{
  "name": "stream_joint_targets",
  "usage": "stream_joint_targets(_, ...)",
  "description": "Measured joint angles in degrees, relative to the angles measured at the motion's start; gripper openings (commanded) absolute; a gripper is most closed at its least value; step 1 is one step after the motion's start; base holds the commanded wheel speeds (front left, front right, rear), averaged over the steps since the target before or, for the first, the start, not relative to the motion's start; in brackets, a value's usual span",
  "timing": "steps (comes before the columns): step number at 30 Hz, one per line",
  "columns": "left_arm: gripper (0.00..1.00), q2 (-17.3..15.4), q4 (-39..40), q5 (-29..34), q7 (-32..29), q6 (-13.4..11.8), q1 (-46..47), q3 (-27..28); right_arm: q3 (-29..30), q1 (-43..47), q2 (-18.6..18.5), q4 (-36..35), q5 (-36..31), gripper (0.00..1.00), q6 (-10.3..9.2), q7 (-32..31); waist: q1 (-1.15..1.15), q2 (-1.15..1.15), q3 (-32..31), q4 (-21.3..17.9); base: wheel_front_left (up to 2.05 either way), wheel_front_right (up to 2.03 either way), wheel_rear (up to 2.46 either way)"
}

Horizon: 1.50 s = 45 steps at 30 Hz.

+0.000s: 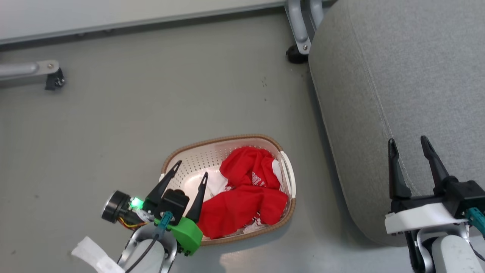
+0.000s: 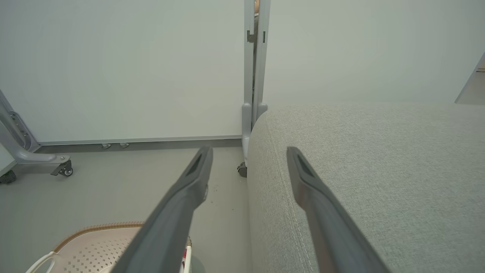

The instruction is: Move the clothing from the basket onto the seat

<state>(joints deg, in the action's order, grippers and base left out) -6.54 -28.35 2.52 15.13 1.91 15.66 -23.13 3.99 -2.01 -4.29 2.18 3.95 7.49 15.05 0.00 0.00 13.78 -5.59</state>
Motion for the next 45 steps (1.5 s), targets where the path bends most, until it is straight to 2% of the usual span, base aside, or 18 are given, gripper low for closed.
stream_joint_targets(6, 1.00, -1.62, -6.86, 1.62, 0.01, 2.88, 9.70, -3.48, -0.56, -3.99, 0.29, -2.36, -0.62, 1.00, 0.00, 0.00, 0.00, 0.00, 7.56, -1.78, 0.00, 0.00, 0.00)
stream_joint_targets(11, 1.00, -2.76, -14.60, 4.76, 0.00, 4.59, 19.29, -8.66, 0.08, -6.67, 0.40, -5.95, -1.26, 1.00, 0.00, 0.00, 0.00, 0.00, 14.00, -3.10, 0.00, 0.00, 0.00)
stream_joint_targets(15, 1.00, -3.00, -22.80, 7.97, -0.42, 5.23, 26.37, -14.61, -0.78, -8.15, 0.35, -7.99, -2.72, 1.00, 0.01, 0.01, 0.01, 0.00, 18.79, -4.26, 0.00, 0.00, 0.00)
stream_joint_targets(19, 1.00, -2.50, -30.17, 12.29, -2.14, 5.42, 33.27, -24.16, -1.64, -8.99, 0.38, -9.58, -4.11, 1.00, 0.01, 0.00, 0.01, 0.00, 22.95, -5.65, 0.00, 0.00, 0.00)
stream_joint_targets(27, 1.00, -0.53, -42.30, 8.37, -2.30, 5.48, 41.17, -38.58, -3.99, -10.27, 0.94, -10.93, -5.19, 1.00, 0.01, 0.00, 0.01, 0.00, 28.83, -9.27, 0.00, 0.00, 0.00)
stream_joint_targets(33, 1.00, -0.58, -44.47, 3.77, -2.63, 5.48, 43.12, -46.69, -5.28, -10.60, 1.26, -10.73, -5.17, 1.00, 0.01, 0.00, 0.01, 0.00, 31.27, -12.32, 0.00, 0.00, 0.00)
stream_joint_targets(37, 1.00, -1.42, -45.01, 1.09, -3.68, 5.48, 43.11, -49.18, -5.90, -10.79, 1.34, -10.96, -5.10, 1.00, 0.01, 0.00, 0.01, 0.00, 32.43, -13.85, 0.00, 0.00, 0.00)
stream_joint_targets(45, 1.00, -2.55, -45.32, -1.70, -7.61, 5.48, 43.07, -50.27, -7.14, -11.64, 1.36, -10.90, -3.53, 1.00, 0.01, 0.00, 0.01, 0.00, 34.51, -16.20, 0.00, 0.00, 0.00)
